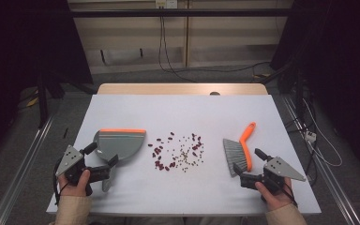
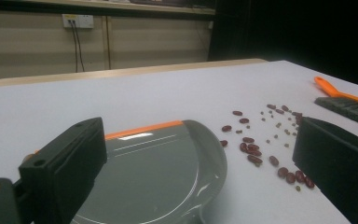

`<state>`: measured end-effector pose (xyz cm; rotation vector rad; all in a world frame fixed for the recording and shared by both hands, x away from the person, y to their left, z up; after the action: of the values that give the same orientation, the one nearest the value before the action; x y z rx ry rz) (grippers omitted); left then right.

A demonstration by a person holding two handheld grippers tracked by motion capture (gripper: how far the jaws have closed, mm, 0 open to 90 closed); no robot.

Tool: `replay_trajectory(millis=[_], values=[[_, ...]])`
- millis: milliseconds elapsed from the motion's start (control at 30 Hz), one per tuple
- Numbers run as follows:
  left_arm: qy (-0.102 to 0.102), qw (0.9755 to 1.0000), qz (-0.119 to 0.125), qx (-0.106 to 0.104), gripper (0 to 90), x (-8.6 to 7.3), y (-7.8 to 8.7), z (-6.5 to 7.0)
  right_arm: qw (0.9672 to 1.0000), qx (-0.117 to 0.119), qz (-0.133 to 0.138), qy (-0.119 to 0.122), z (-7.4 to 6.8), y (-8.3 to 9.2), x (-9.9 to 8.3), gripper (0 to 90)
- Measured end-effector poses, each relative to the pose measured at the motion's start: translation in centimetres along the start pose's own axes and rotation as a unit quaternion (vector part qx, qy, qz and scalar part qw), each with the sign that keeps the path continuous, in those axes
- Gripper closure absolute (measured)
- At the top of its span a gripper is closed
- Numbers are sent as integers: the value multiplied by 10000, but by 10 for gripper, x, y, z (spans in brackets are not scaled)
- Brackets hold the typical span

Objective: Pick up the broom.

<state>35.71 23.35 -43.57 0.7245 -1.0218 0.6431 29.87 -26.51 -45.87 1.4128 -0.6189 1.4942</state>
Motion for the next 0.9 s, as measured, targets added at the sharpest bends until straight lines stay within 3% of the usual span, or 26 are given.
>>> replay_trajectory(millis=[467, 633, 900], values=[[-6, 10000, -15, -12, 26, 0, 0, 1, 10000, -36, -53, 7, 5, -4, 2, 39], [-13, 10000, -9, -31, 26, 1, -1, 1, 9997, -157, -188, -2, 12, -8, 5, 38], [-11, 10000, -32, -61, 26, 0, -1, 0, 9964, -499, -684, -79, 32, -27, 10, 42]])
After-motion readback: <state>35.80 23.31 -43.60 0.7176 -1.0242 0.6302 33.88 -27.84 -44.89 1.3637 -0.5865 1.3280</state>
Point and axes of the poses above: each handheld gripper's, and its own axes: y roughly backward along the jaws, x roughly out of its top, z roughly to its right, the point moved 4 cm from there along -y, roughly forward along the jaws, and after that the axes turned 14 degrees about y, right-handed, at the moved point
